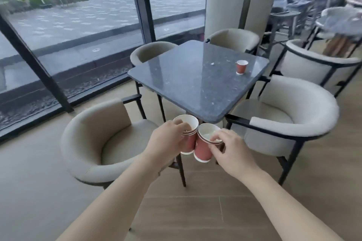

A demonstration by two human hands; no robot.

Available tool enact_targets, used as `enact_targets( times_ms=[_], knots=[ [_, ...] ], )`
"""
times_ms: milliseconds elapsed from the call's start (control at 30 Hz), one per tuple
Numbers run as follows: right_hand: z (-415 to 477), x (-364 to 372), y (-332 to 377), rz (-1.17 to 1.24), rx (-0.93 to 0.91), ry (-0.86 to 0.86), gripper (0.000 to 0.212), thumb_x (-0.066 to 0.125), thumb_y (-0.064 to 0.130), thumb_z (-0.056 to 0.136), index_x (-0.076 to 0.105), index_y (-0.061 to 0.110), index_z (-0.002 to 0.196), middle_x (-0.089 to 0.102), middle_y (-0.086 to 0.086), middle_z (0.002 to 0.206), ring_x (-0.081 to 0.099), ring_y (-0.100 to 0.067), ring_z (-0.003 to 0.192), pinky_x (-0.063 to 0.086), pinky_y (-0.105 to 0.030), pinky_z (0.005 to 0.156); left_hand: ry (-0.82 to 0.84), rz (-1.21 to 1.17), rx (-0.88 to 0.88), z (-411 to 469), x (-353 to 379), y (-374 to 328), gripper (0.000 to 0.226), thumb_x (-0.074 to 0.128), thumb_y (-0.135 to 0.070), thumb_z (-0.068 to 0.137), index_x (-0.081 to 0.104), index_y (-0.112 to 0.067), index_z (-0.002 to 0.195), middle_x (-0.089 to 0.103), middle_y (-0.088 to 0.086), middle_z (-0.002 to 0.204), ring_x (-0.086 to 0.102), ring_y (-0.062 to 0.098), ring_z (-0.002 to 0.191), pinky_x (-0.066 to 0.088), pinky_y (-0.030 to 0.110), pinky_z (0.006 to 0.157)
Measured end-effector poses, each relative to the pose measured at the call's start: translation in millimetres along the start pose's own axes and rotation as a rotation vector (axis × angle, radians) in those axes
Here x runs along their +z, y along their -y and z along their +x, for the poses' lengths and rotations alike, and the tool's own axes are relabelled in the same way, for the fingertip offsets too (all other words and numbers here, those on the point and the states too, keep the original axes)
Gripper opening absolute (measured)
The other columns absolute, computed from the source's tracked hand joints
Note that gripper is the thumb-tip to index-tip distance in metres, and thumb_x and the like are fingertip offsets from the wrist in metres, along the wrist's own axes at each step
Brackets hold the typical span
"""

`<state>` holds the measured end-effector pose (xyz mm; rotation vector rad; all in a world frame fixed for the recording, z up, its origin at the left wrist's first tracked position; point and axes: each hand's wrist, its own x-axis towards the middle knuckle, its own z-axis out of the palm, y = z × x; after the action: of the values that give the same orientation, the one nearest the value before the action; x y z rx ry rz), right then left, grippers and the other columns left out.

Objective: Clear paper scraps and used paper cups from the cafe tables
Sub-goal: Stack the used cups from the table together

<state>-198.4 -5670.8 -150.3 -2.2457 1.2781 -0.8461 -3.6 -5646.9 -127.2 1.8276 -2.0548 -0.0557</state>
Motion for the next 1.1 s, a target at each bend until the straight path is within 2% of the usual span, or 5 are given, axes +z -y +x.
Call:
enact_targets(
  times_ms=[433, 533, 633, 900, 1100],
  knots=[
    [-8.4, -70.9, -124.7, -0.13, 0.371, -0.267, 0.015, 0.07, 0.013, 0.075, 0.057, 0.022, 0.074, 0.058, 0.01, 0.079, 0.052, -0.013, 0.078, 0.044, -0.029, 0.068, 0.192, -0.116, 0.361, 135.4, 101.1, -91.5, 0.018, 0.057, -0.027, 0.081, 0.063, -0.027, 0.098, 0.061, -0.01, 0.098, 0.055, 0.014, 0.092, 0.032, 0.024, 0.061],
    [5.2, -80.9, -159.3, -0.121, 0.407, -0.282, 0.015, 0.07, 0.012, 0.075, 0.057, 0.02, 0.074, 0.057, 0.01, 0.078, 0.05, -0.011, 0.078, 0.038, -0.02, 0.066, 0.223, -0.12, 0.381, 168.6, 122.2, -107.2, 0.015, 0.057, -0.028, 0.08, 0.063, -0.026, 0.094, 0.061, -0.01, 0.095, 0.055, 0.015, 0.089, 0.031, 0.024, 0.06],
    [34.9, -90.6, -196.6, -0.106, 0.403, -0.276, 0.014, 0.07, 0.013, 0.076, 0.057, 0.019, 0.075, 0.057, 0.011, 0.079, 0.047, -0.009, 0.079, 0.034, -0.012, 0.065, 0.227, -0.115, 0.371, 209.1, 142.3, -118.7, 0.014, 0.057, -0.03, 0.08, 0.062, -0.026, 0.093, 0.06, -0.01, 0.095, 0.055, 0.014, 0.088, 0.031, 0.023, 0.06],
    [136.3, -121.7, -283.9, -0.071, 0.329, -0.185, 0.025, 0.072, 0.022, 0.075, 0.049, 0.027, 0.07, 0.054, 0.014, 0.078, 0.048, -0.009, 0.079, 0.032, -0.019, 0.063, 0.2, -0.12, 0.225, 309.2, 184.7, -124.1, 0.014, 0.058, -0.031, 0.082, 0.062, -0.027, 0.095, 0.061, -0.009, 0.098, 0.052, 0.016, 0.096, 0.033, 0.025, 0.063],
    [211.0, -91.7, -310.7, 0.001, 0.311, -0.101, 0.022, 0.074, 0.025, 0.074, 0.055, 0.016, 0.069, 0.05, 0.014, 0.073, 0.048, -0.012, 0.077, 0.027, -0.017, 0.059, 0.202, -0.12, 0.033, 344.0, 206.3, -85.5, 0.014, 0.058, -0.02, 0.083, 0.062, -0.023, 0.096, 0.06, -0.008, 0.104, 0.053, 0.018, 0.101, 0.048, 0.035, 0.07]
  ],
)
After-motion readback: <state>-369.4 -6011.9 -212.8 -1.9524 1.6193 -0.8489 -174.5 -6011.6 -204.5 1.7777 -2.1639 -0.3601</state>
